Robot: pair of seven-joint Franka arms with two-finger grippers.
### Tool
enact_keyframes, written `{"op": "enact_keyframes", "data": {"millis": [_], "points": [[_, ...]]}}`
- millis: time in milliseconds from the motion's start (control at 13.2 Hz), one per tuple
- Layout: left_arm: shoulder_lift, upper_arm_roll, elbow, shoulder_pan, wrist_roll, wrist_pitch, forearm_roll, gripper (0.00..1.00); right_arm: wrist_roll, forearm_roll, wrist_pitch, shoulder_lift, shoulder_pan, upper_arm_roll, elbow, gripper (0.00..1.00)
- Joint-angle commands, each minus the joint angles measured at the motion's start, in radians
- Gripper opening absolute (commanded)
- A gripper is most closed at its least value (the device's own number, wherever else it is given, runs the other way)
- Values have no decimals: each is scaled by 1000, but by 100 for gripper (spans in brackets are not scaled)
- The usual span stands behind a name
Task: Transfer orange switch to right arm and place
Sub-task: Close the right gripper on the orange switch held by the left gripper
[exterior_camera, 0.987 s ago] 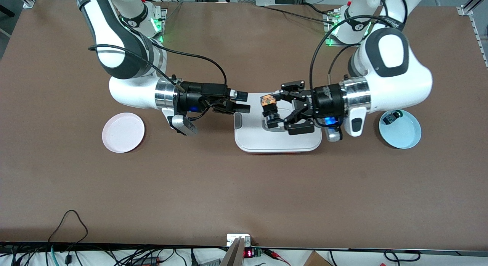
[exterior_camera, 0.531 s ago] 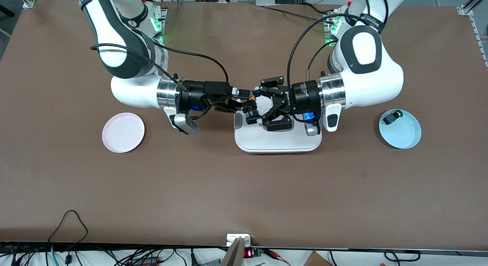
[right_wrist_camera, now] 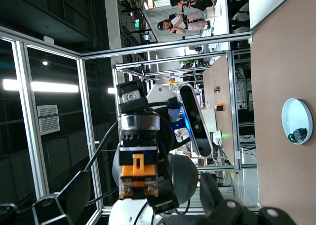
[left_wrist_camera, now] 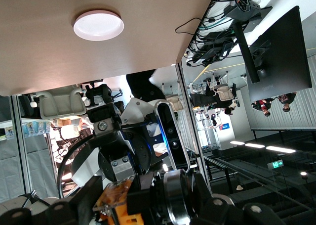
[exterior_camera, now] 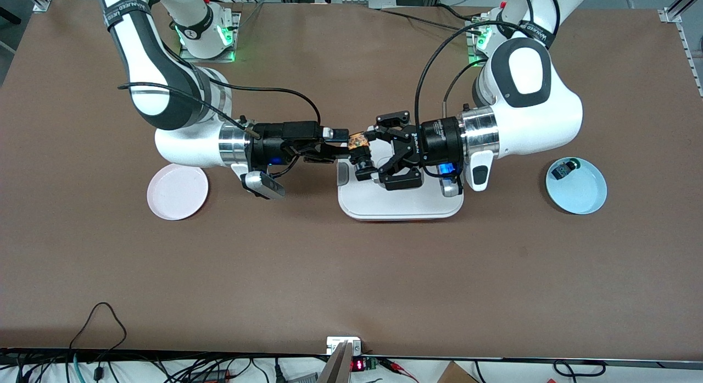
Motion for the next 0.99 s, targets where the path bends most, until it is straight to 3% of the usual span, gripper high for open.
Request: {"op": "enact_keyframes", "data": {"millis": [0, 911], "points": [[15, -1, 29, -4, 3, 5, -9, 0, -14, 24, -11, -5, -10, 7, 4, 97], [13, 0, 29, -2, 9, 5, -3, 0, -10, 47, -9, 57, -8, 4, 90, 95]]}}
